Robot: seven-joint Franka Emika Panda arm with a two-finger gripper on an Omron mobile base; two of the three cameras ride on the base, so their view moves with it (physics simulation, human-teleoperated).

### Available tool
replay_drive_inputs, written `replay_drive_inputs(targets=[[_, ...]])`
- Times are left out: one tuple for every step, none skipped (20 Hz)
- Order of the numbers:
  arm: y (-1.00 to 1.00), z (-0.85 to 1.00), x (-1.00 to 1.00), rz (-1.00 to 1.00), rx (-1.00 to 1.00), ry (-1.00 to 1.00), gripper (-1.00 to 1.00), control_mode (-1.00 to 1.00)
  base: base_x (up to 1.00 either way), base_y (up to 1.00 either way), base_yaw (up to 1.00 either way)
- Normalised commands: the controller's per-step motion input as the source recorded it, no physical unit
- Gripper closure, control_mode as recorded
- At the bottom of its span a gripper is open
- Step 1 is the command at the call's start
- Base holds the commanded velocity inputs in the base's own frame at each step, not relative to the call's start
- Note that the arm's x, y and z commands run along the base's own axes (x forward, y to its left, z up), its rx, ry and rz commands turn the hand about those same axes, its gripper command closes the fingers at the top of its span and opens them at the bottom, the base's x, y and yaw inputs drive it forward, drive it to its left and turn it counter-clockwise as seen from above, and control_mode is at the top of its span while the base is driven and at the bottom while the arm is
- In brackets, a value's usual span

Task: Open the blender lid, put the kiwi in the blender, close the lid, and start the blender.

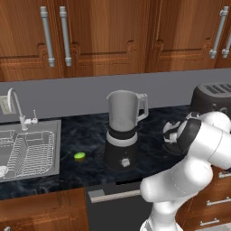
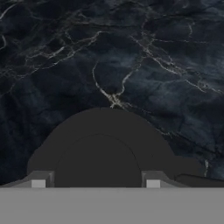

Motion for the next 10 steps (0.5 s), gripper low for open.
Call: replay_drive_inputs(targets=[[0.00, 0.00, 0.00, 0.00, 0.00, 0.00, -1.00, -1.00, 0.00, 0.00, 0.00], [0.00, 0.00, 0.00, 0.00, 0.00, 0.00, -1.00, -1.00, 0.00, 0.00, 0.00], [0.00, 0.00, 0.00, 0.00, 0.00, 0.00, -1.00, -1.00, 0.00, 0.00, 0.00], [0.00, 0.07, 0.00, 0.00, 0.00, 0.01, -1.00, -1.00, 0.00, 0.00, 0.00], [0.00, 0.18, 0.00, 0.00, 0.00, 0.00, -1.00, -1.00, 0.00, 0.00, 0.00], [0.00, 0.33, 0.00, 0.00, 0.00, 0.00, -1.00, -1.00, 0.00, 0.00, 0.00], [0.01, 0.37, -0.01, 0.00, 0.00, 0.00, -1.00, -1.00, 0.00, 0.00, 0.00], [0.01, 0.44, -0.14, 0.00, 0.00, 0.00, -1.00, -1.00, 0.00, 0.00, 0.00], [0.00, 0.59, -0.27, 0.00, 0.00, 0.00, -1.00, -1.00, 0.00, 0.00, 0.00], [0.01, 0.57, -0.26, 0.00, 0.00, 0.00, -1.00, -1.00, 0.00, 0.00, 0.00]])
